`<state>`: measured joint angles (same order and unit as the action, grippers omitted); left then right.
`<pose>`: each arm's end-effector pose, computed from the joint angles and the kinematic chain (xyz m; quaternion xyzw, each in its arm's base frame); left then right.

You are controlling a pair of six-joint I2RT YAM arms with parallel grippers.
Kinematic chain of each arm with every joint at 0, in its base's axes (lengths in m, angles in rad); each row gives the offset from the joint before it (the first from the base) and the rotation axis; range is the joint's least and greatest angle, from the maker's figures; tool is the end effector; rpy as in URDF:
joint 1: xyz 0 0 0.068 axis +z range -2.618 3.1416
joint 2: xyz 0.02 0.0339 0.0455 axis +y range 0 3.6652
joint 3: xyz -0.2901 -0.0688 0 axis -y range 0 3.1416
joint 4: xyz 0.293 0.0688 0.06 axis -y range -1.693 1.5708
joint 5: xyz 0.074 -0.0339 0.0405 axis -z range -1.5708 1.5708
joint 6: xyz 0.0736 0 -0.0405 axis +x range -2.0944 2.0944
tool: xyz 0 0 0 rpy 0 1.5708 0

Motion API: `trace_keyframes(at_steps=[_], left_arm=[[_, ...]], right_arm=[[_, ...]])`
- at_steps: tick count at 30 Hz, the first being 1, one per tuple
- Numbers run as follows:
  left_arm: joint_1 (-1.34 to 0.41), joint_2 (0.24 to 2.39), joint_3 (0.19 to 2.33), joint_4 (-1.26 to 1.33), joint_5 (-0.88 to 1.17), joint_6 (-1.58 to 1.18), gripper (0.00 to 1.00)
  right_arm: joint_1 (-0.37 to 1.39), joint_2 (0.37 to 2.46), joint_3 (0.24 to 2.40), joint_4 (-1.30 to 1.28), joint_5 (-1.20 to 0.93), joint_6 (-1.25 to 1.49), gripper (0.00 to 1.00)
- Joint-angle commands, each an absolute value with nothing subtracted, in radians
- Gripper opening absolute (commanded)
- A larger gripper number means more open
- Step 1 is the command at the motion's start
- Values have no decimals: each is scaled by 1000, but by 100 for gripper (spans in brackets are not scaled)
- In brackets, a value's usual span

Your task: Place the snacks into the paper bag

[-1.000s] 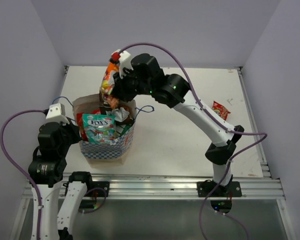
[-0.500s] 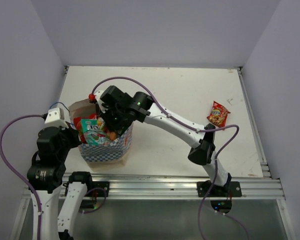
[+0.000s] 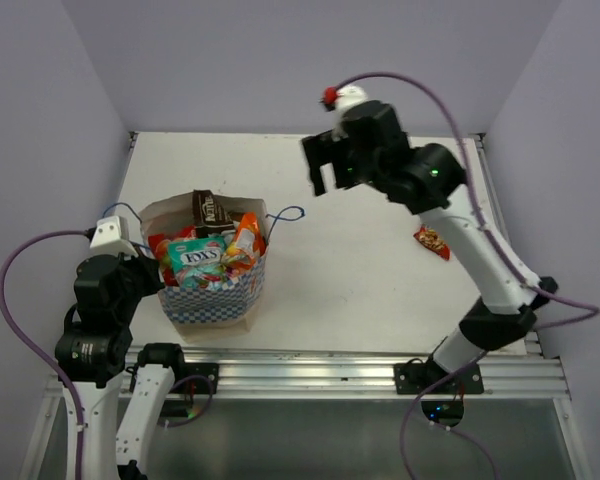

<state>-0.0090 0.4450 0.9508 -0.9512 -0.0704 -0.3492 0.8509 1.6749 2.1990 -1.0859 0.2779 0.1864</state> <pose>0.1185 0.0041 0.3693 -0.1616 0.8299 -0.0657 0.5299 0.2765 0.2847 0.5235 -0.2195 0.8414 0.1320 0.4759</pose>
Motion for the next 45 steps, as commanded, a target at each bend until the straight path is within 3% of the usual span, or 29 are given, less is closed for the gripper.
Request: trace_keyframes(at_steps=[1, 5, 11, 20, 27, 28, 29, 31, 32, 34, 40, 45], left_arm=[[-17, 439, 945, -842, -22, -361, 0], [-17, 440, 943, -833, -15, -356, 0], [-17, 437, 943, -844, -18, -348, 0], [-17, 439, 950, -851, -26, -344, 0], [-17, 453, 953, -842, -25, -339, 0], [-17, 454, 956, -842, -25, -339, 0], [-17, 456, 956, -842, -25, -339, 0], [-17, 453, 954, -844, -28, -339, 0], [-17, 451, 956, -845, -32, -339, 0], [-17, 448, 950, -847, -34, -342, 0], [-17, 463, 936, -827, -22, -345, 0], [-17, 480, 930, -799, -9, -347, 0]], right_arm=[[688, 1559, 1967, -1000, 466, 193, 99], [416, 1546, 1658, -925, 446, 267, 99], [214, 1581, 1424, -818, 463, 322, 99], [32, 1716, 1347, -763, 482, 295, 99], [3, 1882, 1377, -745, 399, 295, 97], [5, 1897, 1382, -747, 385, 295, 94], [3, 1910, 1391, -755, 377, 293, 76], [3, 1924, 1393, -756, 356, 288, 55], [5, 1915, 1388, -758, 356, 293, 20], [3, 1870, 1393, -758, 351, 296, 0], [50, 1685, 1540, -818, 213, 281, 0], [322, 1606, 1874, -847, 7, 296, 0]])
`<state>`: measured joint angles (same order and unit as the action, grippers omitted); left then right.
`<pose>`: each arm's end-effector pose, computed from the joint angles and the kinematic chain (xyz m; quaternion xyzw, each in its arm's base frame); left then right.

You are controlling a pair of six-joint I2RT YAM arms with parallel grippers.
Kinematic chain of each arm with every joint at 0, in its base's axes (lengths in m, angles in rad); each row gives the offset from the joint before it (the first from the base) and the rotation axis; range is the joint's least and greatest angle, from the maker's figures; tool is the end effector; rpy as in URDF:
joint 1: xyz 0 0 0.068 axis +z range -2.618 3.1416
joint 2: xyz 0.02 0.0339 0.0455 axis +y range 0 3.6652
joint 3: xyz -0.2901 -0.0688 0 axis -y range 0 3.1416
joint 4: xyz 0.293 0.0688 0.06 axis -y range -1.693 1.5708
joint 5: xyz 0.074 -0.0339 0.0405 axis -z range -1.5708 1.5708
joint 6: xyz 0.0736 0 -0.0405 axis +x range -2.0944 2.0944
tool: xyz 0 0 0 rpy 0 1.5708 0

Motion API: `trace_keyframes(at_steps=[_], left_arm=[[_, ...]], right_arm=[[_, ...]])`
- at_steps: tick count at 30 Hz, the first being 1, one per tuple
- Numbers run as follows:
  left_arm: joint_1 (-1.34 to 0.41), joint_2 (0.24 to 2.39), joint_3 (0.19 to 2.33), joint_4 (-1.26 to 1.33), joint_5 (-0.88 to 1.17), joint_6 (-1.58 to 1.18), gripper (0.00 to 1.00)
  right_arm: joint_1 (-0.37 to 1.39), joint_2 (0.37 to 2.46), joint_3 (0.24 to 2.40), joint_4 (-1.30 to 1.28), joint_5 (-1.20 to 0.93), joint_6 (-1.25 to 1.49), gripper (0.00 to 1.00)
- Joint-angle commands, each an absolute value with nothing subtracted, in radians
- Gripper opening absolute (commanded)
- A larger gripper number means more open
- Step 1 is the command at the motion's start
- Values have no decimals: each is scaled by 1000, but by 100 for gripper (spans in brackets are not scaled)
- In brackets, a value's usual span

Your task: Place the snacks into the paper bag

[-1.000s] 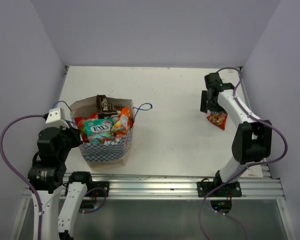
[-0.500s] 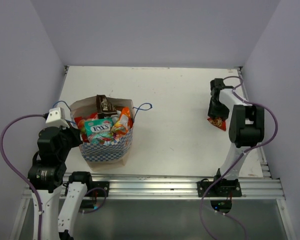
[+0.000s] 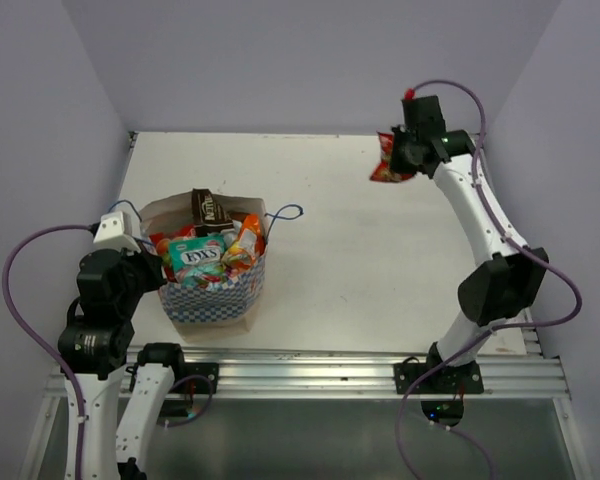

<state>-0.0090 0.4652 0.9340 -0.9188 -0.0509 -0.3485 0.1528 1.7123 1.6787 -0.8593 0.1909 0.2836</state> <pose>0.1279 0.0026 0.3654 -0.1564 0.8323 -0.0733 0.5267 0.4444 0.0543 0.3369 0.0930 0.9347 -0.0161 0.3426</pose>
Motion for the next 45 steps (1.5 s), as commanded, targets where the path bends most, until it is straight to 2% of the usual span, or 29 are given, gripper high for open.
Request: trace_keyframes(at_steps=[1, 4, 7, 17, 22, 25, 26, 27, 28, 29, 30, 32, 35, 38, 41, 45], left_arm=[[-17, 485, 930, -798, -8, -345, 0], [-17, 486, 931, -795, -8, -344, 0], [-17, 483, 933, -796, -8, -347, 0], [-17, 451, 948, -842, -35, -347, 0], [-17, 439, 946, -850, -35, -356, 0], [-17, 436, 951, -854, -32, -356, 0], [-17, 434, 953, -859, -34, -356, 0], [-17, 433, 957, -862, -35, -354, 0], [-17, 428, 959, -865, -38, -354, 0], [-17, 425, 959, -871, -40, -354, 0], [-17, 423, 959, -873, -40, -354, 0], [-17, 419, 959, -877, -38, -354, 0], [-17, 417, 957, -874, -37, -359, 0], [-17, 417, 954, -870, -31, -362, 0], [-17, 420, 953, -864, -25, -362, 0], [-17, 425, 954, -854, -17, -353, 0]], right_arm=[[410, 1650, 2013, -877, -20, 325, 0], [529, 1744, 2219, -914, -150, 365, 0], [719, 1877, 2477, -963, -187, 391, 0], [1058, 2155, 2483, -1017, -232, 381, 0], [1202, 2278, 2543, -1106, -155, 321, 0], [1224, 2319, 2563, -1140, -106, 314, 2], [1224, 2322, 2571, -1149, -88, 319, 10], [1224, 2307, 2579, -1155, -63, 311, 45], [1223, 2292, 2586, -1158, -4, 299, 63], [1223, 2234, 2586, -1154, 46, 269, 68], [1220, 2202, 2585, -1147, 101, 256, 77], [1213, 2120, 2569, -1117, 257, 232, 82], [1197, 1938, 2502, -1054, 452, 229, 82], [1148, 1784, 2390, -1034, 530, 265, 78], [1079, 1717, 2271, -1055, 537, 300, 72], [1025, 1706, 2149, -1051, 427, 337, 63]])
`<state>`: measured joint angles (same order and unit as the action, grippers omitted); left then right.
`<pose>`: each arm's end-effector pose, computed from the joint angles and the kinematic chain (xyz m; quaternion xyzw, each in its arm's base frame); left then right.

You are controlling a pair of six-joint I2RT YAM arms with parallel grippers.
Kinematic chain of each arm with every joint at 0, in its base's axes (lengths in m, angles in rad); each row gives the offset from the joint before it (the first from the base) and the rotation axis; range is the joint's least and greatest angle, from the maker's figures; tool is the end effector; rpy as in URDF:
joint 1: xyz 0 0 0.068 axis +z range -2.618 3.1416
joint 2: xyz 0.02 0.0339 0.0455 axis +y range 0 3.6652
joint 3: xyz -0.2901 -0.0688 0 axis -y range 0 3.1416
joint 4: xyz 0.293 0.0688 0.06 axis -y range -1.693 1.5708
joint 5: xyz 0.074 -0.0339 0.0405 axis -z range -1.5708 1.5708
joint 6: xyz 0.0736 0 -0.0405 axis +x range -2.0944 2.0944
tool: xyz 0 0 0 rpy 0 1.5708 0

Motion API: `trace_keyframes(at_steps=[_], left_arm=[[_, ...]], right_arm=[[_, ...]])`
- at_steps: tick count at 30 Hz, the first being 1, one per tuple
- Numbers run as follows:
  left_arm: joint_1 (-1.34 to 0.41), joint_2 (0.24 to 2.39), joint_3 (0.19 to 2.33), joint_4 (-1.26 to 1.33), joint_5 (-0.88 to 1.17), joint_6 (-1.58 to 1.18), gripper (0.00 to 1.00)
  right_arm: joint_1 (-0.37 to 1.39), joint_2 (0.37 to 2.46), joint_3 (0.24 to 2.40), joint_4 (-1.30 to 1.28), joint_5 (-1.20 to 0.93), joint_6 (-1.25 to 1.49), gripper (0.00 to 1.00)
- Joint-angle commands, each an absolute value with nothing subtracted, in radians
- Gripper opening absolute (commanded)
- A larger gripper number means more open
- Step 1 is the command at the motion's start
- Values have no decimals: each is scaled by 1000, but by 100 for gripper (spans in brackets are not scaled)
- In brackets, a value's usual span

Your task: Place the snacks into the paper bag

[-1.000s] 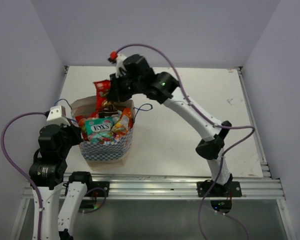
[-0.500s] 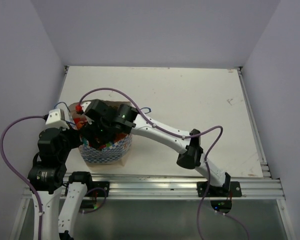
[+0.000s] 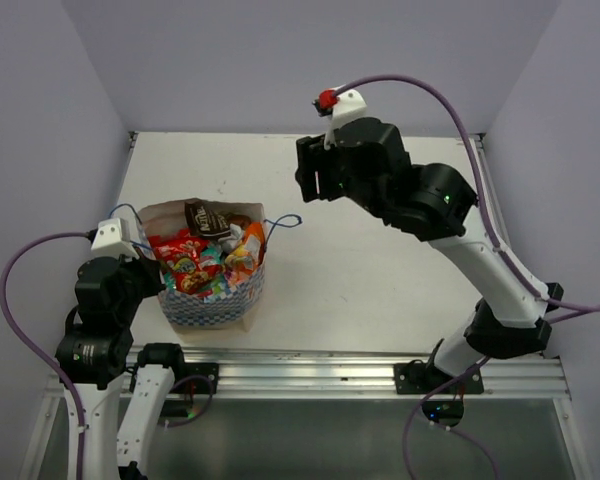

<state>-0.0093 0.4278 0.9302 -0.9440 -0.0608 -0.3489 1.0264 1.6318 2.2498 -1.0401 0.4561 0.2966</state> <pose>0.1173 0.0034 0.3645 -0.1587 0.8295 -0.0700 0.5308 0.2191 0.2993 0.5643 -0.1771 0.8078 0.1753 0.5342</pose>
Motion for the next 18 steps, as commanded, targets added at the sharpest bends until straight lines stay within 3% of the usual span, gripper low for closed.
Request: trace_keyframes(at_steps=[1, 18], left_arm=[[-17, 426, 956, -853, -15, -354, 0], [-17, 410, 959, -873, -34, -345, 0]], right_arm=[[1025, 1704, 2111, -1016, 407, 342, 62], [1025, 1835, 2039, -893, 235, 382, 61]])
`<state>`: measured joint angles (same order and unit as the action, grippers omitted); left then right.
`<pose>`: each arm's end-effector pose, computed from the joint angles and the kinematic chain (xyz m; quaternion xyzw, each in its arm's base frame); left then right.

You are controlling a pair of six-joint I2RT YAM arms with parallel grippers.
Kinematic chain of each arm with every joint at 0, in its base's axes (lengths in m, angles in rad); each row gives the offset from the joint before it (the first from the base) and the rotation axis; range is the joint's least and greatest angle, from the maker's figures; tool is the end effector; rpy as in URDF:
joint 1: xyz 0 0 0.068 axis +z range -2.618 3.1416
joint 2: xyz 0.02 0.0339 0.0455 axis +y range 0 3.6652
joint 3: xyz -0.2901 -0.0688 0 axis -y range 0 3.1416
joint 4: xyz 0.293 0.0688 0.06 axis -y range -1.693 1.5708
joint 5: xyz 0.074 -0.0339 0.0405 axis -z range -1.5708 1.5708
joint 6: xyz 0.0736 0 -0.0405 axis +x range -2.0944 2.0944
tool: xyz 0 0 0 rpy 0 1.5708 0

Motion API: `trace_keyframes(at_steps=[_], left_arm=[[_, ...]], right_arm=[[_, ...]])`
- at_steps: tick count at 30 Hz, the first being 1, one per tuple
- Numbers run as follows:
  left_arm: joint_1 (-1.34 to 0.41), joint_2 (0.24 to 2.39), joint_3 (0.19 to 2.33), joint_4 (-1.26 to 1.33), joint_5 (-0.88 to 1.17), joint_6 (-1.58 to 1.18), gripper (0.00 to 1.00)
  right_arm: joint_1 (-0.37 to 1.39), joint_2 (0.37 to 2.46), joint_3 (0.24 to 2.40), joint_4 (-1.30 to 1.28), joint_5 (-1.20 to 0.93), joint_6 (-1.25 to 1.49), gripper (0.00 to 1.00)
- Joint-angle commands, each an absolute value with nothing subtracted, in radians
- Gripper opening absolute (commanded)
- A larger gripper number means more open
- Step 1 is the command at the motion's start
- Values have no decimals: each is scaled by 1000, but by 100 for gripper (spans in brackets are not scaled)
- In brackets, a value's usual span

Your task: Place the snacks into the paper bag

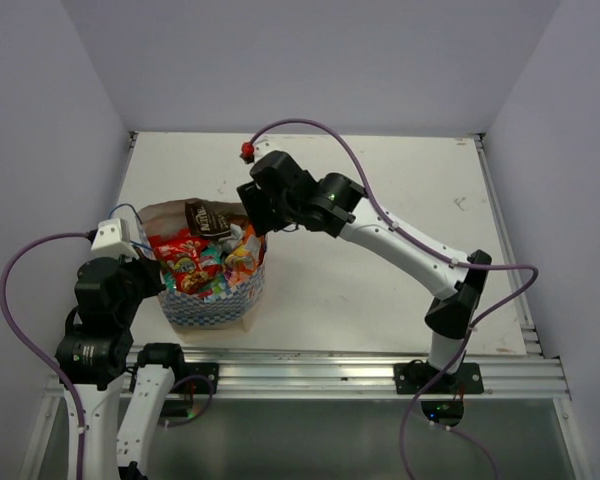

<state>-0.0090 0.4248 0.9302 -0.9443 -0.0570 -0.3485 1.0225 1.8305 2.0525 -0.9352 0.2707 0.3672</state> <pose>0.1165 0.0031 0.3647 -0.1576 0.8290 -0.0716 0.5317 0.2653 0.3966 0.4221 -0.2369 0.8713 0.1695 0.3950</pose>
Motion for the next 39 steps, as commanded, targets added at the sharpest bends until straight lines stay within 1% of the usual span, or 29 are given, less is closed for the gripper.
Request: trace_keyframes(at_steps=[1, 8, 10, 11, 12, 15, 18, 19, 20, 23, 24, 26, 29, 34, 39], left_arm=[[-17, 410, 959, -873, -34, -345, 0], [-17, 402, 940, -868, -21, -344, 0], [-17, 393, 934, -867, -18, -341, 0], [-17, 390, 927, -865, -15, -338, 0], [-17, 385, 925, -862, -9, -328, 0], [-17, 383, 937, -841, 76, -301, 0], [-15, 397, 960, -801, 169, -301, 0], [-14, 399, 966, -783, 199, -301, 0], [-11, 402, 982, -773, 210, -301, 0], [0, 413, 1017, -743, 284, -295, 0], [49, 420, 1025, -735, 311, -291, 0], [104, 434, 1049, -707, 389, -298, 0], [152, 440, 1058, -640, 471, -334, 0], [178, 434, 1034, -527, 569, -445, 0], [189, 400, 976, -433, 620, -543, 0]], right_arm=[[1025, 1845, 2013, -887, 227, 383, 61], [1023, 1904, 1921, -864, 160, 391, 60], [1025, 1917, 1908, -867, 150, 387, 45], [1025, 1921, 1908, -871, 153, 385, 30], [1025, 1918, 1910, -876, 156, 384, 1], [1025, 1887, 1953, -911, 208, 367, 0], [1025, 1882, 2106, -1038, 308, 339, 0], [1025, 1882, 2197, -1110, 331, 328, 0], [1025, 1881, 2239, -1139, 380, 324, 0], [1023, 1858, 2347, -1225, 439, 318, 0], [1019, 1847, 2358, -1238, 458, 319, 0], [1009, 1812, 2358, -1267, 469, 334, 0], [994, 1758, 2286, -1275, 498, 354, 0], [966, 1686, 2126, -1258, 526, 380, 0], [943, 1649, 2074, -1250, 529, 393, 0]])
